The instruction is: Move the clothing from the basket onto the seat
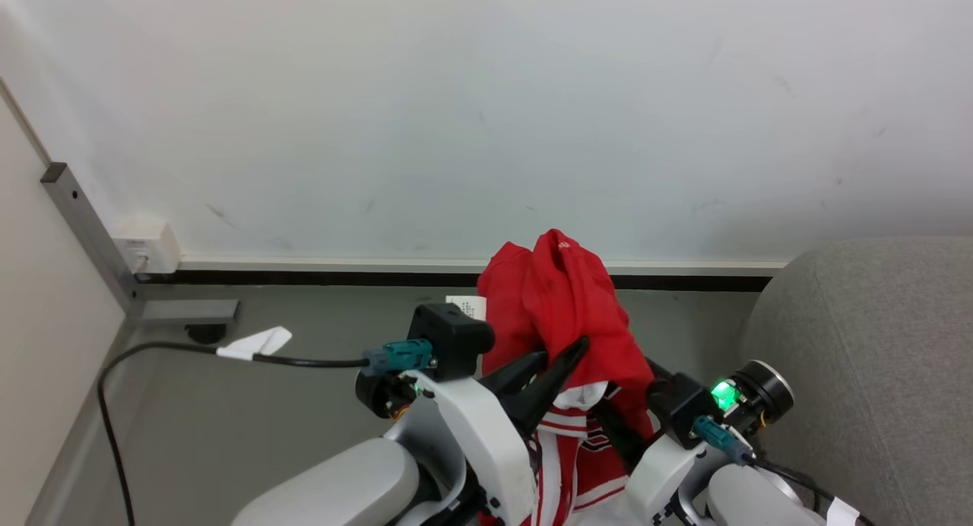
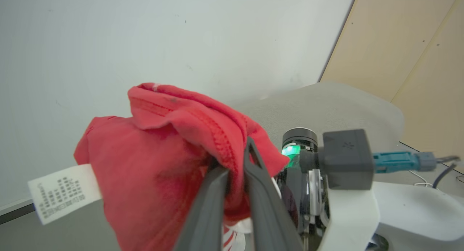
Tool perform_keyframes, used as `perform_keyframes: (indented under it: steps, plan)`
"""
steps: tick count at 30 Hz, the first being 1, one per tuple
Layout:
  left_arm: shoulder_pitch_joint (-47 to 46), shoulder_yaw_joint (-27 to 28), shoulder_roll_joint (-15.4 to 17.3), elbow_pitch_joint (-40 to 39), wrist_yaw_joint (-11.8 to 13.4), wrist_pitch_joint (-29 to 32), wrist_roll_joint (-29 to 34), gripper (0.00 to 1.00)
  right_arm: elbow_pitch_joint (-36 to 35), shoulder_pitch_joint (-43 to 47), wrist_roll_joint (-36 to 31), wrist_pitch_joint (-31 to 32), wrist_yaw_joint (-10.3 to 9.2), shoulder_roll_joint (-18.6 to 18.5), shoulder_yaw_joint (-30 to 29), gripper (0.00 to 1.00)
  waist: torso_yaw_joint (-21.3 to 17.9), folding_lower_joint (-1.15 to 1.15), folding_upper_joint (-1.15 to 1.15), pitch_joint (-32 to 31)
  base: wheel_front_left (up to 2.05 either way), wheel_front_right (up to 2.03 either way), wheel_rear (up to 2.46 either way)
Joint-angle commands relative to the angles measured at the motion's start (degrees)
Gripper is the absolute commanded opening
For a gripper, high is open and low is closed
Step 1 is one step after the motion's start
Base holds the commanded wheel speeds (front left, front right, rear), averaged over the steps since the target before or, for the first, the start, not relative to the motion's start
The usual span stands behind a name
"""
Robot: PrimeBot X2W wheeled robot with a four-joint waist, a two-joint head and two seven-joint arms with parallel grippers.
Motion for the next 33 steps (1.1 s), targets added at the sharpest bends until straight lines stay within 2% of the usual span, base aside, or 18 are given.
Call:
perform_keyframes:
  steps: [1,9,10,11,13,16,20,26,33]
  plan:
    - [-0.24,0.06,-0.24,0.18,-0.25,-0.16,-0.68,0.0,0.48,-1.08,2.35,0.02,-0.12,0.16,1.2,0.0,0.44,0.0,-0.01,-0.05,0.0,0.0,0.0]
    - [1.17,0.85,1.07,2.29,0.46,-1.35,-0.96,0.0,1.91,-2.9,8.28,0.02,-0.12,0.07,2.5,0.0,0.74,0.0,-0.01,-0.06,0.0,0.0,0.0]
    - [1.36,0.95,1.2,2.6,0.53,-1.78,-0.72,0.15,1.82,-3.14,8.71,0.02,-0.12,0.08,2.18,0.0,0.69,0.0,-0.01,-0.06,0.0,0.0,0.0]
    - [1.46,0.79,1.49,2.92,0.62,-2.22,0.0,0.48,1.53,-3.26,9.36,0.02,-0.12,0.08,1.89,0.0,0.6,0.0,-0.01,-0.06,0.0,0.0,0.0]
    - [2.45,0.56,1.49,3.51,0.46,-3.23,0.1,1.0,1.08,-3.1,10.69,0.02,-0.12,0.08,1.05,0.0,0.45,0.0,-0.01,-0.13,0.0,0.0,0.0]
    - [3.73,0.17,2.29,4.85,0.8,-5.05,1.32,1.0,1.06,-3.54,11.24,0.02,-0.12,0.0,-0.66,0.0,0.13,0.0,-0.01,-0.1,0.0,0.0,0.0]
    - [6.65,-1.01,2.79,8.11,0.6,-9.66,3.75,1.0,0.07,-3.93,12.03,0.02,-0.12,-2.08,-3.43,0.0,-0.49,0.0,-0.01,0.03,0.0,0.0,0.0]
    - [9.19,-2.17,1.29,11.88,-0.99,-14.09,5.45,1.0,-1.91,-3.54,12.49,0.02,-0.12,-4.84,-6.1,0.0,-1.91,0.0,-0.01,0.38,0.0,0.0,0.0]
    - [10.17,-2.04,-0.87,15.21,-2.68,-15.62,7.03,1.0,-3.15,-2.67,12.78,0.02,-0.12,-6.37,-6.67,0.0,-4.6,0.0,-0.01,0.84,0.0,0.0,0.0]
